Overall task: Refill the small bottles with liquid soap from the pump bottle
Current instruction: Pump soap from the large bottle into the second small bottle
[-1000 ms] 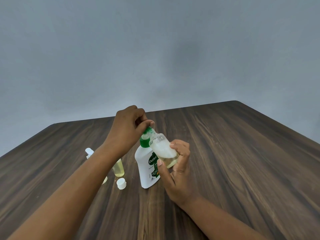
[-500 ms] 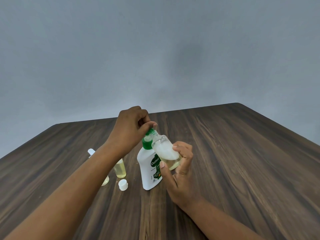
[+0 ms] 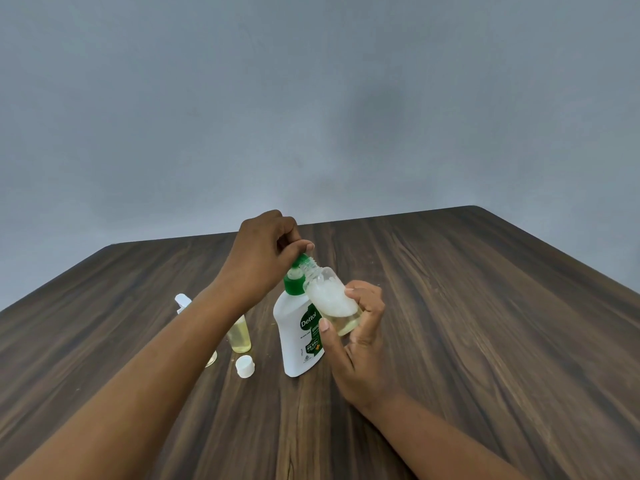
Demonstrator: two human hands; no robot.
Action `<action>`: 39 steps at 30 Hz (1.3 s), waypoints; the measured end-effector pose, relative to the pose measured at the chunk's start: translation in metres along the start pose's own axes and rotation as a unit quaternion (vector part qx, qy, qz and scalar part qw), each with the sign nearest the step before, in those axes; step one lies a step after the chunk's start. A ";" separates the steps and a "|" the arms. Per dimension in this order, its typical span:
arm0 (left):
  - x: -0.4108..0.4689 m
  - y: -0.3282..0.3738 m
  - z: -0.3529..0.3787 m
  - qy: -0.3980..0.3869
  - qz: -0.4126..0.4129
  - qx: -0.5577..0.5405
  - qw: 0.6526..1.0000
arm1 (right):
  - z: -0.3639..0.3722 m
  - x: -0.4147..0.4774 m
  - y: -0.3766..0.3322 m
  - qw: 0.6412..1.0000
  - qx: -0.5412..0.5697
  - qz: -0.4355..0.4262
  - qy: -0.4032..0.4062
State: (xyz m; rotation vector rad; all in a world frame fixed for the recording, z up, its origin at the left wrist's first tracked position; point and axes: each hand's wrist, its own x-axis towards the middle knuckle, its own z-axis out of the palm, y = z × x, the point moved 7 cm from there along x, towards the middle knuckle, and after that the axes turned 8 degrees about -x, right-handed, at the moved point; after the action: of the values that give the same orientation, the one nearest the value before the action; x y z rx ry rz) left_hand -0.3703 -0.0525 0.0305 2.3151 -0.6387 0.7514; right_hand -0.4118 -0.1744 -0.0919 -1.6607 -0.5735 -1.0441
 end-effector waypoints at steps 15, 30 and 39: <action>0.001 0.000 -0.001 -0.006 0.001 -0.003 1.000 | 0.004 -0.006 0.006 0.998 -0.010 0.042 -0.035; 0.003 0.003 -0.001 -0.014 0.002 -0.002 1.000 | 0.002 -0.005 0.005 0.999 -0.009 0.042 -0.020; -0.004 -0.002 0.002 0.010 -0.017 -0.010 1.000 | 0.002 -0.007 0.005 0.998 -0.039 0.041 -0.024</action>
State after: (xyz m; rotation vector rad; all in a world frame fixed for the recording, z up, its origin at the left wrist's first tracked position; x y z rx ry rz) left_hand -0.3708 -0.0511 0.0259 2.2906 -0.5949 0.7485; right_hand -0.4107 -0.1738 -0.1005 -1.7673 -0.4974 -0.9800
